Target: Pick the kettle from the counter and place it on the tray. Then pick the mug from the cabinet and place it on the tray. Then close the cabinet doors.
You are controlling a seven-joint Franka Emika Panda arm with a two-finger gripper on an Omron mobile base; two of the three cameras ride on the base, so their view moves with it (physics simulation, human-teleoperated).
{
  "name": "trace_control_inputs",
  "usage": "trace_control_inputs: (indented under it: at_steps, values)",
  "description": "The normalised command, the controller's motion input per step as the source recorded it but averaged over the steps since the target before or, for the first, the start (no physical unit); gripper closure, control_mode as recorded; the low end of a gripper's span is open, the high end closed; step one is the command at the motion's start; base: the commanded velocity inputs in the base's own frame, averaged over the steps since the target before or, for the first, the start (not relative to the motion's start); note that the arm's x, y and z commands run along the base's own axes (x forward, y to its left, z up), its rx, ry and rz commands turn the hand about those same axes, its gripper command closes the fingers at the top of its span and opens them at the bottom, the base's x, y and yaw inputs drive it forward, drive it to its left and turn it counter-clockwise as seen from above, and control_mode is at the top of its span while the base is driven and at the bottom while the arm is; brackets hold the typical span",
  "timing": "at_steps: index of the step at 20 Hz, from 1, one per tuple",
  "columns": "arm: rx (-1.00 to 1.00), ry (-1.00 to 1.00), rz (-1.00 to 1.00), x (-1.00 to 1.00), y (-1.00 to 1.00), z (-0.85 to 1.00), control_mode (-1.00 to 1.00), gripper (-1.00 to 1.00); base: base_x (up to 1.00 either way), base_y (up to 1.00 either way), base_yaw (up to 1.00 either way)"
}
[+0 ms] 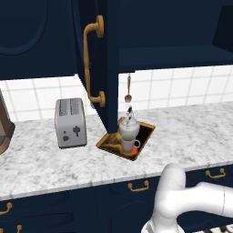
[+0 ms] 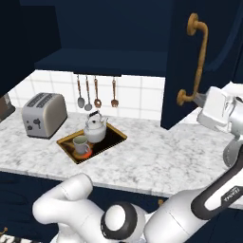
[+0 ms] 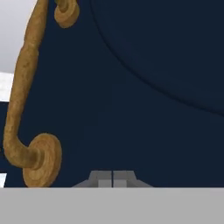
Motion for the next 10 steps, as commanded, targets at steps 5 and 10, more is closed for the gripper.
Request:
trace_control_inputs:
  at_steps: [5, 10]
  values:
    - [-0.01, 0.01, -0.32, 0.31, 0.16, 0.03, -1.00, 1.00, 0.00, 0.00, 0.00]
    - [0.00, 0.05, -0.23, 0.61, 0.00, 0.15, -1.00, 1.00, 0.00, 0.00, 0.00]
